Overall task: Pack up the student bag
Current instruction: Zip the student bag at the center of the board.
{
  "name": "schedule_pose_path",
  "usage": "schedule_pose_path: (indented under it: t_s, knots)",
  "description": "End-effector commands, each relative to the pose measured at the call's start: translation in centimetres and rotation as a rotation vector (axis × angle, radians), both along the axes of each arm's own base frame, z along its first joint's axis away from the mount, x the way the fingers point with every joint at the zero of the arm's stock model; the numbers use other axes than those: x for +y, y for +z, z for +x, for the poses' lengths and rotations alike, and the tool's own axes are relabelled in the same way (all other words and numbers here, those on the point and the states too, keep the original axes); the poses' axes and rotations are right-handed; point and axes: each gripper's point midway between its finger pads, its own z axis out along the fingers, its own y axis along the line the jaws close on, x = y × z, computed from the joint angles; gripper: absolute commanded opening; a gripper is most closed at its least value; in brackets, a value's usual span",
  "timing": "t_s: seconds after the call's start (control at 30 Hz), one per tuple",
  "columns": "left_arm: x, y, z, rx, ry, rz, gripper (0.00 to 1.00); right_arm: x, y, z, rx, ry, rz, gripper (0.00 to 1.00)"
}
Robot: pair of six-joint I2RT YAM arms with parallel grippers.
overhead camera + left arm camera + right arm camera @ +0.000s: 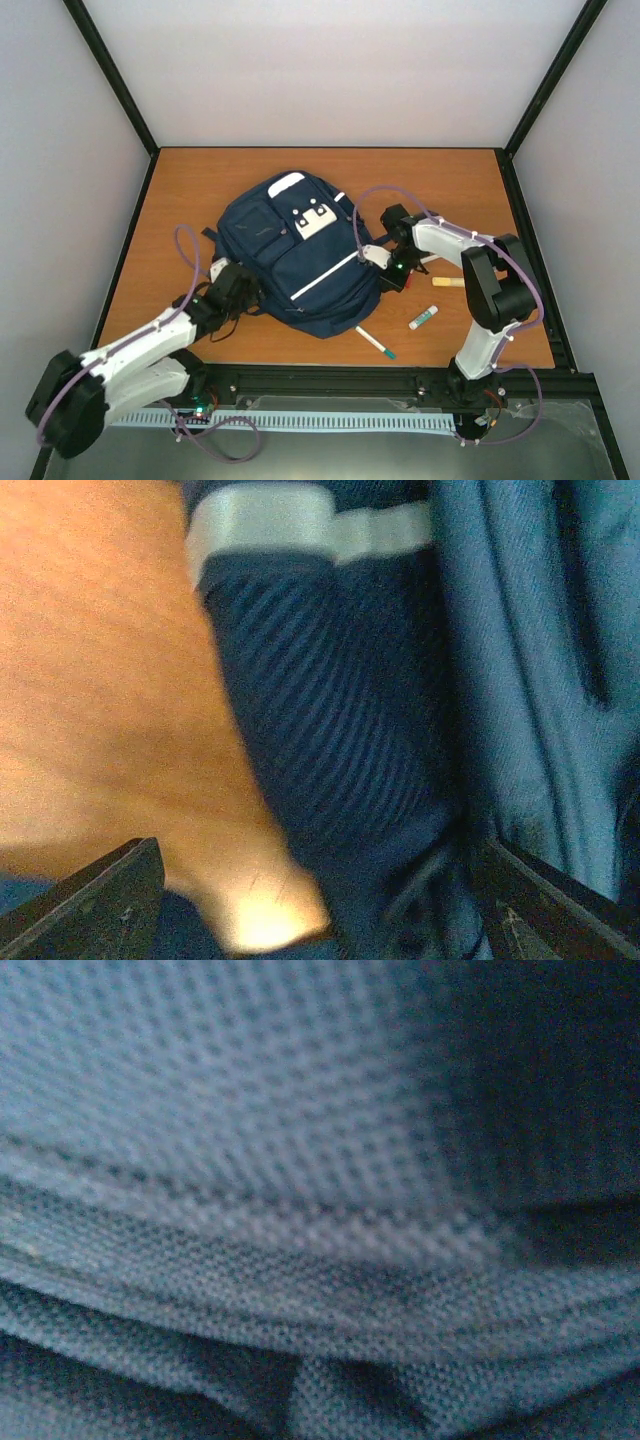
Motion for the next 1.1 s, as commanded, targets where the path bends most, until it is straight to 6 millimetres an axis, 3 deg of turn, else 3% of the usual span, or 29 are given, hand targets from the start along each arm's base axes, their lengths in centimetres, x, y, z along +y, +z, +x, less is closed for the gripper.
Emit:
schedule_pose_path:
  t_s: [0.0,0.1,0.17,0.3,0.4,0.57,0.73,0.87,1.07]
  knots:
    - [-2.6,2.6,5.3,-0.065,-0.042,-0.127,0.87,1.7,0.8,-1.5,0.007,0.026,0.036,0.03]
    - [-2.9,2.8,8.4,-0.09,-0.03,-0.14,0.85,2.7,0.8,-1.8,0.008,0.037,0.051,0.03]
    - [-3.1,4.6,11.6,-0.134,-0.044,-0.102,0.85,3.7,0.9,-2.1,0.011,0.051,0.058,0.03]
    - [-2.5,5.7,16.8,-0.135,-0.045,-0.036,0.85,6.1,1.3,-3.2,0.017,0.094,0.078,0.03]
    - [-1.7,6.8,18.1,-0.125,-0.025,0.006,0.84,7.6,1.9,-3.5,0.039,0.093,0.112,0.03]
    - [-0.9,9.7,15.7,-0.12,-0.057,0.072,0.81,8.0,3.1,-2.8,0.026,0.087,0.12,0.03]
    - [-5.7,12.0,11.7,-0.166,-0.398,0.179,0.73,7.5,4.5,-2.4,0.012,0.114,0.093,0.03]
    - [-9.1,10.7,7.8,-0.155,-0.661,0.19,0.7,7.1,4.7,-2.2,0.011,0.131,0.075,0.03]
    - [-13.9,11.7,3.5,-0.329,-0.956,0.096,0.65,6.3,4.2,-2.5,0.043,0.132,0.062,0.03]
